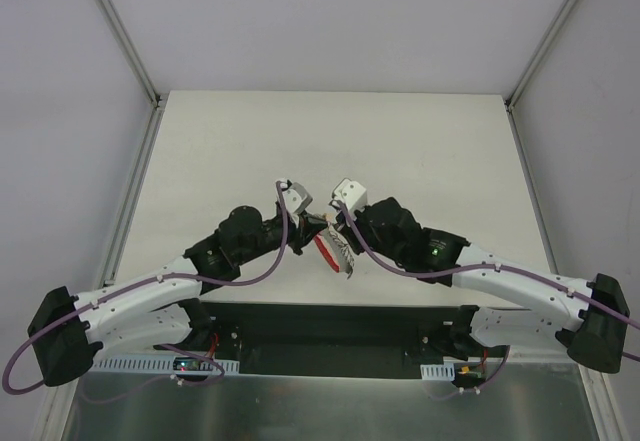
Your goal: Put the keys on the keyring
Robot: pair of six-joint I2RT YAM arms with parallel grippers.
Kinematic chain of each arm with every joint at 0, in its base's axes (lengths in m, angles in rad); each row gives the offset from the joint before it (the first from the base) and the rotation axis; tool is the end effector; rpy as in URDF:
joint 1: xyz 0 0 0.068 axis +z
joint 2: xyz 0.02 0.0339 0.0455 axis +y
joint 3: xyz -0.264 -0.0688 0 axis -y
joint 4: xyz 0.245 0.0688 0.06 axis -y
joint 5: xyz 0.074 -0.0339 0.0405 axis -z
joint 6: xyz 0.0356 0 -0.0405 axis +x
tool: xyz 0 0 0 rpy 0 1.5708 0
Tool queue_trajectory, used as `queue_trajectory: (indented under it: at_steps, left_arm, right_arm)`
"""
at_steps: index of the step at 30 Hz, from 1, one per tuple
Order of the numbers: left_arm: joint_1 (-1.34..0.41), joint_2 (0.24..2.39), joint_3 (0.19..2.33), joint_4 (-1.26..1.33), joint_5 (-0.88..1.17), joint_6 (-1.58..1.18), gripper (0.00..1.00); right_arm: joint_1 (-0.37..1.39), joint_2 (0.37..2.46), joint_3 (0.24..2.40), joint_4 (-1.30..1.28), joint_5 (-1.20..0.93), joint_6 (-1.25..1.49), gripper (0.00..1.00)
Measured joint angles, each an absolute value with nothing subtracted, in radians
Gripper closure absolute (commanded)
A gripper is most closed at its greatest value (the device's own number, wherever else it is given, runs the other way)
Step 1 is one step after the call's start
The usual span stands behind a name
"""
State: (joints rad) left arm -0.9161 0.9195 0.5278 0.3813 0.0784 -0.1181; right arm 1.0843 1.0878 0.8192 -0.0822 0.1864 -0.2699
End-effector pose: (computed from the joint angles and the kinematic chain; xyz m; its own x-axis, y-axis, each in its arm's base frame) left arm 0.1310 -0.1753 0.2842 -0.1051 -0.0560 -0.9929 0.8319 0.5421 -0.1186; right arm 0.1236 0.2196 0.3027 0.0551 -0.4563 -0.8881 -0.8016 0.5101 -0.3118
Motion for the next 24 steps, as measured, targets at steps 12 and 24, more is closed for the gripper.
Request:
queue_trajectory:
  at_steps: [12,24]
  left_arm:
    - [-1.018,1.056,0.675,0.252,-0.036,-0.084,1.00]
    - [-1.029,0.985,0.488,0.498,-0.125,-0.222,1.00]
  right_arm:
    - [1.065,1.108,0.828,-0.139,0.229,-0.240,0.99]
    - [0.999,1.013,0.673,0.047,-0.003,-0.213,0.99]
